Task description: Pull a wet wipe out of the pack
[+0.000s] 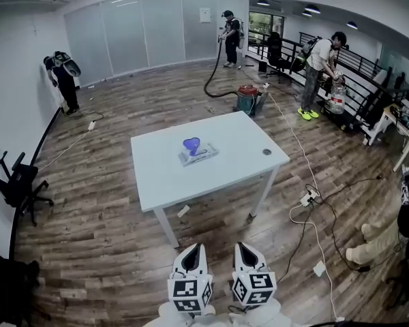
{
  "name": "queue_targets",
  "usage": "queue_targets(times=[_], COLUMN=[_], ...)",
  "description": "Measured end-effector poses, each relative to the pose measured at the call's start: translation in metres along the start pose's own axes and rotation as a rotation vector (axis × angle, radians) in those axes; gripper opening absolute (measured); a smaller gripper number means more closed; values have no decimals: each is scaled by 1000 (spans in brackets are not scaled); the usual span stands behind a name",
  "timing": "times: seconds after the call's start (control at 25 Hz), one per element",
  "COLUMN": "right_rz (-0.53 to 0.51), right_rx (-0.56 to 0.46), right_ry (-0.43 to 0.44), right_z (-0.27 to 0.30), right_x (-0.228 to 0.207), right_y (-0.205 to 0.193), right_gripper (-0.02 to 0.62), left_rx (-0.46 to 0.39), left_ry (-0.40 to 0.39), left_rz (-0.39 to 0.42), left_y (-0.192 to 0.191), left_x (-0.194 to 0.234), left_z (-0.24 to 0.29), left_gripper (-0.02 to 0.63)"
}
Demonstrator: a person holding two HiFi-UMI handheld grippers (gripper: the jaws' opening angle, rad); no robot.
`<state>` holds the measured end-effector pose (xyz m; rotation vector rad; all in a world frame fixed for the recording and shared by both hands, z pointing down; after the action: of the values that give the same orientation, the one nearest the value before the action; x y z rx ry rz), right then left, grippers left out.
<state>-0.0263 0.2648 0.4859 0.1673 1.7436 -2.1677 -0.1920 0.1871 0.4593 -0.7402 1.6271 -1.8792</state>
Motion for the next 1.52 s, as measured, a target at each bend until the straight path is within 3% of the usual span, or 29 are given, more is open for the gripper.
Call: queue_targets(times=[0.56, 1.2, 1.52], right_rz=[28, 21, 35], right_rx=[-3, 2, 8], right_ry=[-24, -28, -50], right_z=[45, 42, 44], right_x=[11, 12, -9], right_y=[5, 7, 8], right_gripper=[9, 9, 9], left_rx=[-3, -8, 15], left_ry=[-21, 3, -4], left_rz=[-5, -20, -12], left_y=[2, 3, -2], left_x=[37, 41, 29], left_z=[33, 31, 48], left_gripper=[-3, -3, -3])
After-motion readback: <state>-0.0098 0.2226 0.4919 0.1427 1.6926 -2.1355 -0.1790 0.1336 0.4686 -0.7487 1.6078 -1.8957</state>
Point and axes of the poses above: the fingertips, and each gripper's own axes: z forward along the fingers, x to its left, y out of its top, the point moved 10 cm from there along -z, backward along the fingers, and after that the axes turned 8 degrees about z, right-handed, at the moved point
